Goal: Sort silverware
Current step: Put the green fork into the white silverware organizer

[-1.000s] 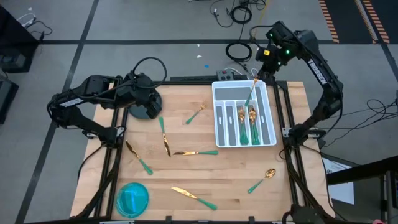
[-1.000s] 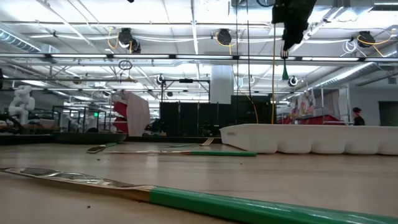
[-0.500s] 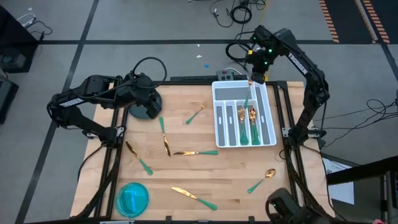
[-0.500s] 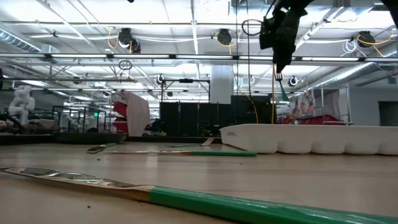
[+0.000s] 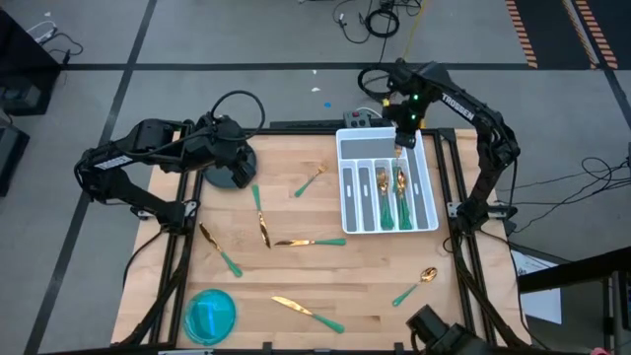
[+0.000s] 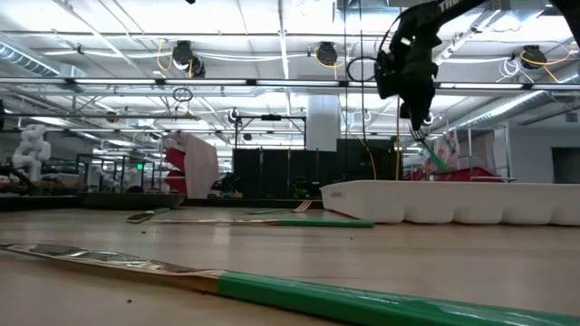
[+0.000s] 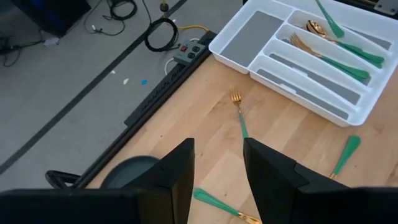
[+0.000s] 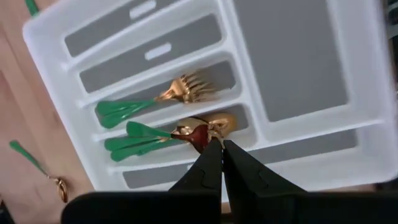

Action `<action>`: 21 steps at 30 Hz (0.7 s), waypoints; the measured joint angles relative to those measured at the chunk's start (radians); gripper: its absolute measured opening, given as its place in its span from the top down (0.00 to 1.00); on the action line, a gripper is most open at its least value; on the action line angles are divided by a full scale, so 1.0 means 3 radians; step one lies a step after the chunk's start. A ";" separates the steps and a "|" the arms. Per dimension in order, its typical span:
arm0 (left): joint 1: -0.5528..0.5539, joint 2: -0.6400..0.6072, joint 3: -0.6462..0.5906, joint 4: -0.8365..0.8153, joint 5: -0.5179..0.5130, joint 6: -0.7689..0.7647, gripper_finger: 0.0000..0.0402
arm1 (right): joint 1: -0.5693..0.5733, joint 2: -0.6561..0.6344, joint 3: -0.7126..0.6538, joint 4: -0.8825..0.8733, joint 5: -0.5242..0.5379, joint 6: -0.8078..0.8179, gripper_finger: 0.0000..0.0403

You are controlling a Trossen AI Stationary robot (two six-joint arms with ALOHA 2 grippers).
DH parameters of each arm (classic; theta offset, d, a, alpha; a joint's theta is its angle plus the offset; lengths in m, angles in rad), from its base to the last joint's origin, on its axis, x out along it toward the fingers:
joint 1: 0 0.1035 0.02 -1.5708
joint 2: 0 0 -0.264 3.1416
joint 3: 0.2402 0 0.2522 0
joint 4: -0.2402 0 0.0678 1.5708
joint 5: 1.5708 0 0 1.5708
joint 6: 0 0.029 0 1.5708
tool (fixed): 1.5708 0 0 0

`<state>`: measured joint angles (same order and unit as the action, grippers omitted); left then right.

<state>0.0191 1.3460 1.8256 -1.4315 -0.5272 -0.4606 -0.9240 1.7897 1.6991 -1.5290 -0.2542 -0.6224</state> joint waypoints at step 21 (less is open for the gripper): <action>0.0000 0.0000 -0.0001 0.0000 -0.0017 -0.0007 0.64 | 0.0342 0.0000 -0.1018 0.0877 -0.0146 0.0050 1.00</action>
<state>0.0193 1.3460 1.8254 -1.4315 -0.5323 -0.4627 -0.8215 1.7897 1.3937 -1.2659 -0.2981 -0.6073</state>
